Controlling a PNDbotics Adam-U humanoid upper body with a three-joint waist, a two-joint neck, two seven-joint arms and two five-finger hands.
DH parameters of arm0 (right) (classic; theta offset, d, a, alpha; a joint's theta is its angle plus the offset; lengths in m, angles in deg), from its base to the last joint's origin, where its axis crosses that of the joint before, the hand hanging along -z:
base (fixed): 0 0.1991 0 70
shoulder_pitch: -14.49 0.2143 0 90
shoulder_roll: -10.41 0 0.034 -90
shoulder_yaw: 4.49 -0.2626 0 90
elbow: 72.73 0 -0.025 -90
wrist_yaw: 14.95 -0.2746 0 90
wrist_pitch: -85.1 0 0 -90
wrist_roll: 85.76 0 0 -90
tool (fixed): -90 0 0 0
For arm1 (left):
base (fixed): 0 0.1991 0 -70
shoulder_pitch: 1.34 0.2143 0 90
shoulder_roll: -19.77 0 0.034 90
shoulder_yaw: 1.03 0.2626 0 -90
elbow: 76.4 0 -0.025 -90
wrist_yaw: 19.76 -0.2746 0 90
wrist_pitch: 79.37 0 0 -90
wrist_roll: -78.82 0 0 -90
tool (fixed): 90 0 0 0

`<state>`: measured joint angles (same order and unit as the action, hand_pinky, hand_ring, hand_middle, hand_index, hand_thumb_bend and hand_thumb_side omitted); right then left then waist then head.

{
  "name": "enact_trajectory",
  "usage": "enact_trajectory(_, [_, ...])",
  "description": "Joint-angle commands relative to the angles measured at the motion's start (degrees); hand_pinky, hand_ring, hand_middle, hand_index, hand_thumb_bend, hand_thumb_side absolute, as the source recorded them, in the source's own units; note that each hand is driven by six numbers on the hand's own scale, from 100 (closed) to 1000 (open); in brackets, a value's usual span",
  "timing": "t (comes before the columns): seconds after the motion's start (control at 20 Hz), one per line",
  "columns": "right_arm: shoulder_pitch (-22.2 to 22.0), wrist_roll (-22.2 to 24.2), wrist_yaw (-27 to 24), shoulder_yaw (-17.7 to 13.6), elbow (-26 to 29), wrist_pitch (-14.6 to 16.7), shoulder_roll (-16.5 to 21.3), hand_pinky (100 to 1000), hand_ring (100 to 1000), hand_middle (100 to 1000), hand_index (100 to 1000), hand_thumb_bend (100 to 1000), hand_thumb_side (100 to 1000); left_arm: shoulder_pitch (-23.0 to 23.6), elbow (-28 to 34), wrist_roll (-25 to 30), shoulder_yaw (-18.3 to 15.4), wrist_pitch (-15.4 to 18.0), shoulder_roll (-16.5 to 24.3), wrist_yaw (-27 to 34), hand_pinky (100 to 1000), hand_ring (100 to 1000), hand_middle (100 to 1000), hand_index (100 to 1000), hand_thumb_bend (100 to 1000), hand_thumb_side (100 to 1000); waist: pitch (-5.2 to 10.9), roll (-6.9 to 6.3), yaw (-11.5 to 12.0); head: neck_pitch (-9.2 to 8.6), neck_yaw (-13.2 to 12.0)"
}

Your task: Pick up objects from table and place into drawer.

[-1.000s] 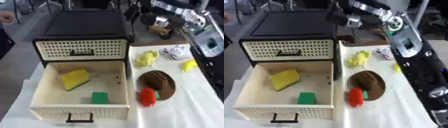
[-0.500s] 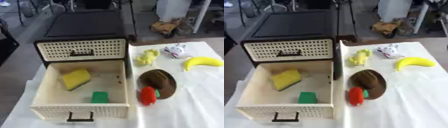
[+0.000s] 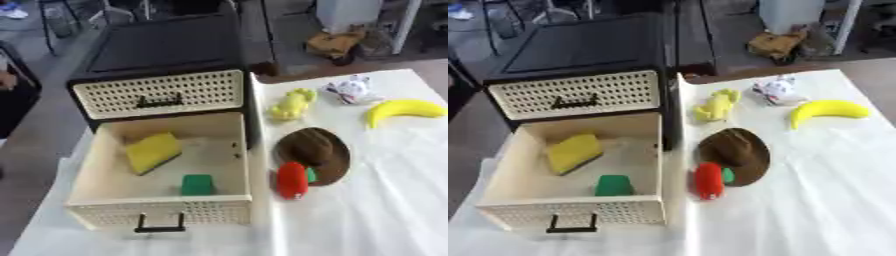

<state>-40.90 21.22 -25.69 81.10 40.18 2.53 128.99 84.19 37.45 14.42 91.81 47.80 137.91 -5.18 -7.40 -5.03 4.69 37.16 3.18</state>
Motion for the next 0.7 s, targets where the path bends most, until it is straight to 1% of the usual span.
enact_trajectory(0.05, [-0.3,-5.4,0.6,0.2,1.6,-0.3,2.1,647,780,598,682,564,1000,-2.1,0.7,11.1,3.3,1.2,7.6,-12.3,100,135,468,879,100,800,0.79,0.8,0.0,0.21,-0.3])
enact_trajectory(0.1, [-0.6,-7.0,1.2,0.6,1.7,-0.2,2.1,646,780,597,682,561,1000,-2.5,0.7,14.0,4.6,2.1,7.4,-17.1,100,136,465,881,100,788,0.77,0.88,-0.2,0.12,-0.4])
enact_trajectory(0.15, [-0.9,-8.2,1.6,0.9,1.7,-0.2,2.0,646,779,596,682,558,1000,-2.9,0.7,15.4,5.8,2.6,7.1,-20.6,100,132,456,884,100,772,0.73,0.89,-0.3,0.05,-0.5])
enact_trajectory(0.2, [-1.1,-9.1,1.9,1.0,1.7,-0.2,2.0,645,779,596,682,557,1000,-3.3,0.7,16.0,7.1,2.8,6.9,-23.0,100,124,441,885,100,762,0.69,0.88,-0.4,-0.03,-0.6])
enact_trajectory(0.3, [-1.4,-10.2,2.3,1.1,1.7,-0.3,1.8,644,779,595,681,554,1000,-3.9,0.7,16.2,9.3,2.2,6.5,-25.9,100,115,425,890,100,743,0.6,0.84,-0.6,-0.16,-0.8])
enact_trajectory(0.45, [-1.6,-11.3,2.3,0.9,1.7,-0.3,1.6,643,779,595,680,549,1000,-4.7,0.7,16.5,12.3,-0.2,5.6,-27.7,100,100,396,894,100,731,0.53,0.84,-0.9,0.1,-1.2])
enact_trajectory(0.6, [-1.8,-12.8,2.0,0.4,1.7,-0.1,1.4,642,778,593,679,543,1000,-6.3,0.7,17.2,14.7,-3.4,3.7,-26.9,100,100,387,885,100,671,0.62,0.92,-1.0,0.34,-1.4])
enact_trajectory(0.7, [-2.2,-13.5,1.8,0.2,1.7,-0.1,1.3,641,777,592,679,544,1000,-8.0,0.7,17.1,15.6,-4.1,2.7,-26.2,100,100,397,871,100,621,0.76,1.0,-1.0,0.33,-1.4])
